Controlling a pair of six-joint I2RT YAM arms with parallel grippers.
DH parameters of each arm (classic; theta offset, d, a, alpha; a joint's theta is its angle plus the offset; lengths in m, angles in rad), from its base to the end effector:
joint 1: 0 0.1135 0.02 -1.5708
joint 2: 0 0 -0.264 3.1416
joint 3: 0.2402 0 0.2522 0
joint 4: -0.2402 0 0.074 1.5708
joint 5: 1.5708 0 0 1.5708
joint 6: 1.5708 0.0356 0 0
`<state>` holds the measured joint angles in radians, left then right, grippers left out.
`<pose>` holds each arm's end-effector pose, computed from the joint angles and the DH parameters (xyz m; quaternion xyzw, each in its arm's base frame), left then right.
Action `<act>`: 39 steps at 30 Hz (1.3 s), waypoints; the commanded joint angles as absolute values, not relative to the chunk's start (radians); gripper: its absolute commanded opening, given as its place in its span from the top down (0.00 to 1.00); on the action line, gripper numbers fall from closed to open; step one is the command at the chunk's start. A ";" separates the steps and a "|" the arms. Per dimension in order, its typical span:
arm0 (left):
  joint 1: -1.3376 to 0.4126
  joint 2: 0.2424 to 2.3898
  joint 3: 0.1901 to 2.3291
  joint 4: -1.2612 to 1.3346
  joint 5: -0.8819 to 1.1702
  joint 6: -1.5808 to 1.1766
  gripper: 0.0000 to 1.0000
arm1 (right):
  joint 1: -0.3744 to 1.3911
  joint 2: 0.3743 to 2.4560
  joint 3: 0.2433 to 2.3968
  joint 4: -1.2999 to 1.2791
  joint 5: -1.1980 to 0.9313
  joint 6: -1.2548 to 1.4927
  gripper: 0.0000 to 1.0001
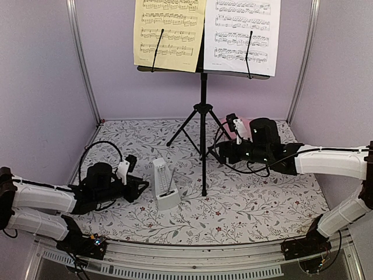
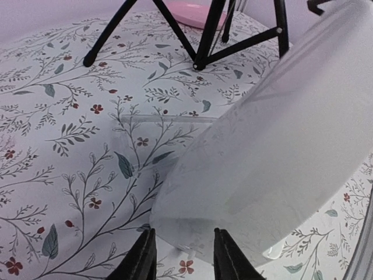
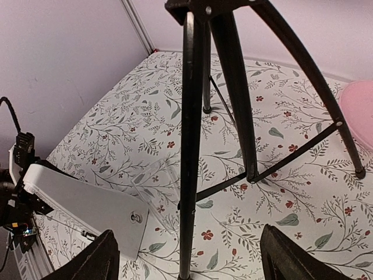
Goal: Set up the instrument practice props
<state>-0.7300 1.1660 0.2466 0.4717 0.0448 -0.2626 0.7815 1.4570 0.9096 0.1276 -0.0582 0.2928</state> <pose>0.1562 -0.1419 0.1503 0.2076 0.8205 -0.2702 0.4591 0.2331 0.2342 0.2549 -0.2182 0.8098 0.2993 0.4549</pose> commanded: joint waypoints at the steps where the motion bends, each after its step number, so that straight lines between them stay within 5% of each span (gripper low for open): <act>1: -0.660 1.108 0.253 0.420 0.022 -0.282 0.65 | 0.756 1.367 0.863 0.128 -0.067 0.275 0.15; 19: -0.431 0.910 0.355 0.209 0.174 -0.338 0.49 | 0.657 1.227 0.735 0.160 -0.213 0.274 0.09; 23: -0.413 0.916 0.426 0.146 0.193 -0.342 0.34 | 0.630 1.189 0.704 0.174 -0.237 0.277 0.05; 26: -0.411 0.931 0.512 0.049 0.175 -0.344 0.03 | 0.609 1.151 0.679 0.181 -0.241 0.282 0.00; 27: -0.410 0.938 0.547 0.015 0.171 -0.344 0.01 | 0.599 1.138 0.670 0.181 -0.247 0.286 0.01; 39: -0.385 0.968 0.699 -0.180 0.031 -0.471 0.01 | 0.453 0.939 0.492 0.186 -0.272 0.395 0.01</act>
